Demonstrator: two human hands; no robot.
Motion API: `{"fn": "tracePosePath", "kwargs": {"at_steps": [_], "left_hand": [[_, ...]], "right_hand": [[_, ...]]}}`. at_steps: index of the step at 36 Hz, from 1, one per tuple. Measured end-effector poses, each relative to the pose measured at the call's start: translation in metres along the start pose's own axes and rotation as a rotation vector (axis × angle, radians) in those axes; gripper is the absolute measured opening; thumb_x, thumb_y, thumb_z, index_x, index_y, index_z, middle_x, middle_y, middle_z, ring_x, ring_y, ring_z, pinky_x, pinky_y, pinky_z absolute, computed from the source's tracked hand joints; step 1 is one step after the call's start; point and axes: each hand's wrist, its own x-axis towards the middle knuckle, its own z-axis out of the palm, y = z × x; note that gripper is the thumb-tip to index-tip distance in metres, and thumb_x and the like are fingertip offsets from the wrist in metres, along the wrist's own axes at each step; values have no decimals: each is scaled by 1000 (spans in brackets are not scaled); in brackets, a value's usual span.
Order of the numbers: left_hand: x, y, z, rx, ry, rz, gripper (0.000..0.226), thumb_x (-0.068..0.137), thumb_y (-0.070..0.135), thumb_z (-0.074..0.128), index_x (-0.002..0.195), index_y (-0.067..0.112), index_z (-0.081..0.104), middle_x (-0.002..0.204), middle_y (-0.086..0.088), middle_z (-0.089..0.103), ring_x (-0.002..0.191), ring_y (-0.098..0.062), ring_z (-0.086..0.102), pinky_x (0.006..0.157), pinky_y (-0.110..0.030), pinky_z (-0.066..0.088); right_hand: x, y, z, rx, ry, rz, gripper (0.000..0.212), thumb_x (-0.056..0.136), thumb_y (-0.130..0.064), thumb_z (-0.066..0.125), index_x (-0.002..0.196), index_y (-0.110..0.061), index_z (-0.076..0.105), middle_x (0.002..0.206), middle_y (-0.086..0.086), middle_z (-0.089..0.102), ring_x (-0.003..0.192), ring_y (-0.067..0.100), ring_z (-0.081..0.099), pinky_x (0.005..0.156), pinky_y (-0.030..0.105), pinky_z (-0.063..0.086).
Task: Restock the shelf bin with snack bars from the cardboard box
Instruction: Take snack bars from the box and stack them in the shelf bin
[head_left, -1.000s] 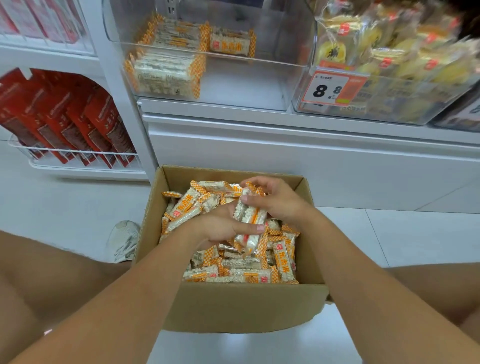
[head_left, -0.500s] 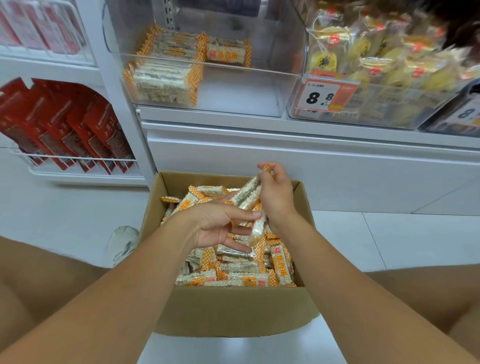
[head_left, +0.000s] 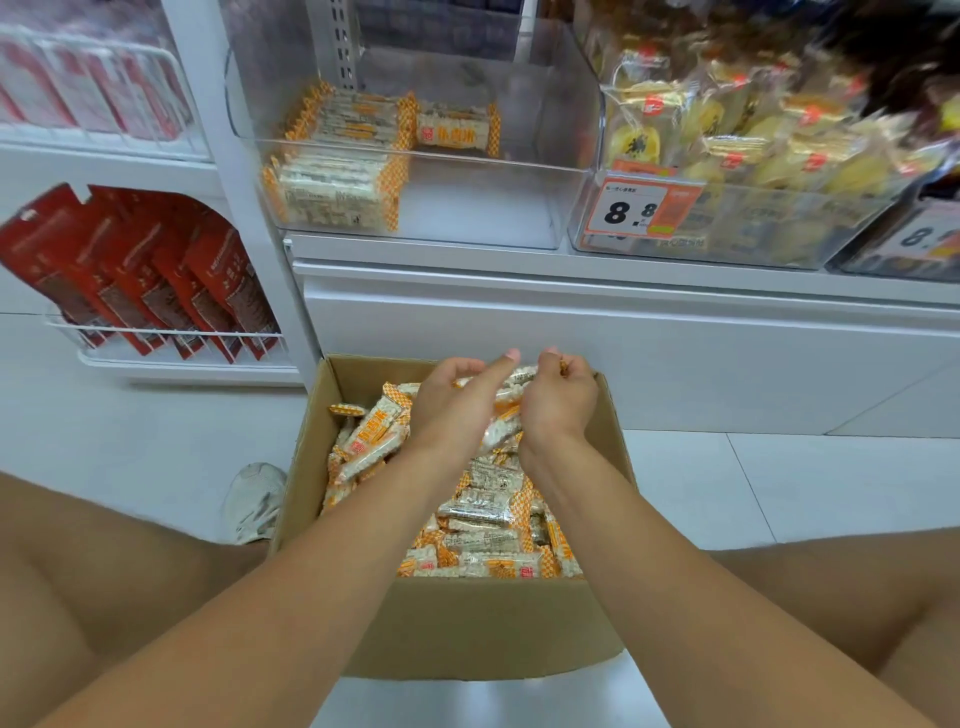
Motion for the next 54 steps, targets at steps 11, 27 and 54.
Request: {"fn": "tracePosePath", "kwargs": {"at_steps": [11,27,54], "left_hand": [[-3,34,-6,263,-289,338,82,60,68,77,132,40,49,121,10,53,100,3,58,75,-25,55],[39,171,-57,255,17,605,4,96,22,57,97,20,61,67,-4,56,40,-5,52,43,-22,48],[183,180,-128,1367,153,830,45,94,53,18,70,27,44,99,-2,67,92,-31,62,70,-37,37]], "right_hand": [[7,-63,3,227,64,331,28,98,-26,56,120,-9,58,110,7,63,112,32,63,90,35,52],[13,-208,1,-961,-898,-784,99,68,-57,84,151,-34,36,149,-18,43,133,-1,42,106,23,39],[199,-207,221,-1502,-586,-941,87,77,-40,83,151,-31,39,153,6,32,142,35,23,107,41,41]]}}
